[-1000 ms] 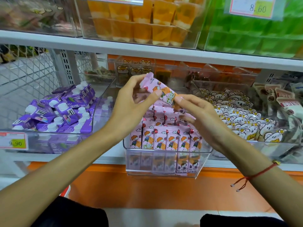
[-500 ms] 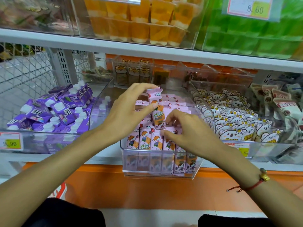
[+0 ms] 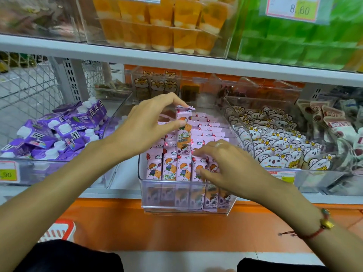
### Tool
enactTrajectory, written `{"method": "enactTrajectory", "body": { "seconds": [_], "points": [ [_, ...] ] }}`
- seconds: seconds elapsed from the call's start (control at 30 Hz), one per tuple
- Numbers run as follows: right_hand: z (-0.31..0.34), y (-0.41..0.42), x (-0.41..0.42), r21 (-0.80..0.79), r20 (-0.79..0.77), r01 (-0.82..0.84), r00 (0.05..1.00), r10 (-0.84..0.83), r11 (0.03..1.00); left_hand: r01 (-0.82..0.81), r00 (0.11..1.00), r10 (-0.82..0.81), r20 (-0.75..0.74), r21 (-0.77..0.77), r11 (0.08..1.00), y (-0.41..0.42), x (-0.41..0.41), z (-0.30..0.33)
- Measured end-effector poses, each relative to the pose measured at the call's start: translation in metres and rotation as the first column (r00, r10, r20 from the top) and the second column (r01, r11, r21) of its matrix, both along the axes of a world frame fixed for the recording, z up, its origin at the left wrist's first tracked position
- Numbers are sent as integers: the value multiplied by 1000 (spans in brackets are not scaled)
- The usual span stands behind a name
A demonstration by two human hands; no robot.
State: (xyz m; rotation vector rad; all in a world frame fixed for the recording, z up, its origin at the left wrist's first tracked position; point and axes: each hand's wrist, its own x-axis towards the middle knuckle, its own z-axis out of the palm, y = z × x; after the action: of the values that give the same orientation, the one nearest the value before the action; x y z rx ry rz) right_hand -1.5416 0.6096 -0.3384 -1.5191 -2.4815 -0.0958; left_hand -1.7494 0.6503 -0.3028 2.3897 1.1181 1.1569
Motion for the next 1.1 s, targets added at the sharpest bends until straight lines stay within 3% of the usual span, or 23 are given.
{"method": "enactTrajectory", "body": {
  "seconds": [0.1,0.23,0.37,0.47,0.63,0.73,0.8,0.9,1.0,1.1],
  "points": [
    [-2,-1,-2,28,-23,8,1000,-7,1000,15,1000,-15,9,-83,996,3,-1,3],
    [-5,2,-13,64,-82,21,996,-16,998,-72,979,77,187,-30,997,8,-6,0],
    [-4,8,-13,1,-39,-18,999,19,1000,-93,946,101,309,-39,995,8,-9,-2],
    [2,9,-8,-62,-112,-71,992,64,996,-47,953,68,295,-77,996,7,-7,-3],
    [6,7,-6,-84,-146,-100,985,87,991,26,995,-16,102,-95,995,8,-3,-10],
    [7,7,-5,-83,-167,-100,982,85,992,61,994,-76,-73,-192,980,16,1,-11],
    [6,7,-5,-69,-169,-89,983,76,994,13,934,-65,-353,-149,989,20,9,-15],
    [5,7,-7,-54,-163,-77,984,68,996,-27,734,8,-679,-17,999,26,19,-20],
    [6,6,-6,-55,-161,-74,985,64,996,-24,677,-6,-736,-30,999,28,17,-13],
    [11,6,-1,-4,-149,-51,988,50,999,-27,789,39,-613,28,999,20,12,-11]
  ]
}}
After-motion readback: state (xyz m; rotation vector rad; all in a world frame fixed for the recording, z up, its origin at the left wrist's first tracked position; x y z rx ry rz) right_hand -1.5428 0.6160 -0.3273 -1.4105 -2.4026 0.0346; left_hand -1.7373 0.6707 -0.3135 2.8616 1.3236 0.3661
